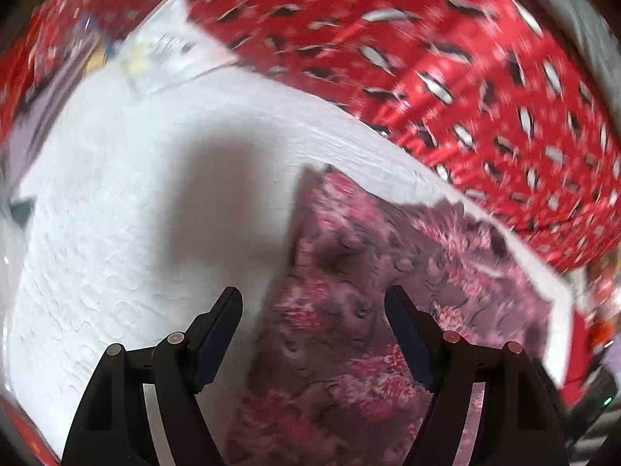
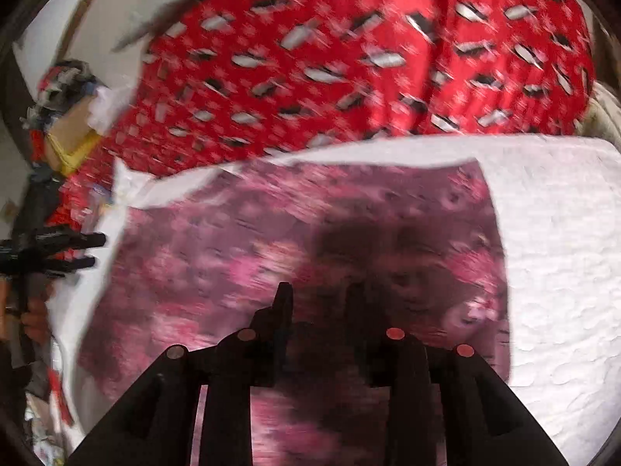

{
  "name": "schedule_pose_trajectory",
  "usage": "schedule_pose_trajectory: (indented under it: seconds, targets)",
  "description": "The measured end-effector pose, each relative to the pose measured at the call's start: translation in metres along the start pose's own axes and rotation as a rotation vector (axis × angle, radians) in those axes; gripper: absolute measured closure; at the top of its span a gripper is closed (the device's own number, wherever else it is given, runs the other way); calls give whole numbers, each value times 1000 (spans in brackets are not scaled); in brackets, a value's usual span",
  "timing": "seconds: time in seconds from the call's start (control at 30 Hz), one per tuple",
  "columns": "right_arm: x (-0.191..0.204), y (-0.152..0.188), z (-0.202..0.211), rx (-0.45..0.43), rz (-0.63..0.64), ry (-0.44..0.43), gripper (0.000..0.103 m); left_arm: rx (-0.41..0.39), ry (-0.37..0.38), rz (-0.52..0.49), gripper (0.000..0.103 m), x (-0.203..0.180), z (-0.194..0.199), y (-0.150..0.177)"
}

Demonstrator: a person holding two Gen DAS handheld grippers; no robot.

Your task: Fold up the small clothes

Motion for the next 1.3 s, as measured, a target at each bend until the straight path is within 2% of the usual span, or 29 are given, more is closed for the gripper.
schedule_pose_trajectory:
  seconds: [0.07,0.13,0.27,0.37,0.43,0.47,0.5,0.6,0.7,0.77,1.03,1.2,1.3]
  targets:
    - [20,-9,3,-28,48,-58,72,42,42,48,28,15,0,-5]
    - [32,-11,-4,-15,85,-90,72,100,70,75,28,24,-8,-2]
    - [39,8,-41,77,69,-128,73,249,75,85,28,35,-36,18]
    - [31,13,-41,1,3,-157,73,222,66,4,22,29,-36,24]
    - [28,13,-41,-15,-39,-177,73,247,69,-40,25,22,-35,33]
    - [26,13,-41,-21,-47,-182,73,238,62,-59,38,19,-32,36]
    - [27,14,-40,-22,-46,-182,73,236,55,-76,60,18,-30,39]
    - [27,13,-38,-25,-42,-178,73,214,55,-58,87,16,-21,42]
    - [26,12,-36,-22,-54,-188,73,201,119,32,89,7,-2,46]
    - [26,12,-34,-8,-64,-195,73,190,169,49,90,-6,15,50]
    - [16,17,-9,-10,-33,-168,71,163,262,-10,93,-66,66,77]
    - [-13,24,19,-48,-43,-146,71,187,304,-38,94,-104,70,104]
    - [-36,29,31,-70,-86,-149,71,214,330,-52,94,-132,57,121]
Point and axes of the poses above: each gripper's, at about its wrist camera, not at the fingertips, and z roughly against the way its jaws point, x to its left, y to its underside, the point moved 5 cm from there along -z, roughly the way its jaws point, and after that the axes turned 13 degrees about z, right-handed, at the moved point
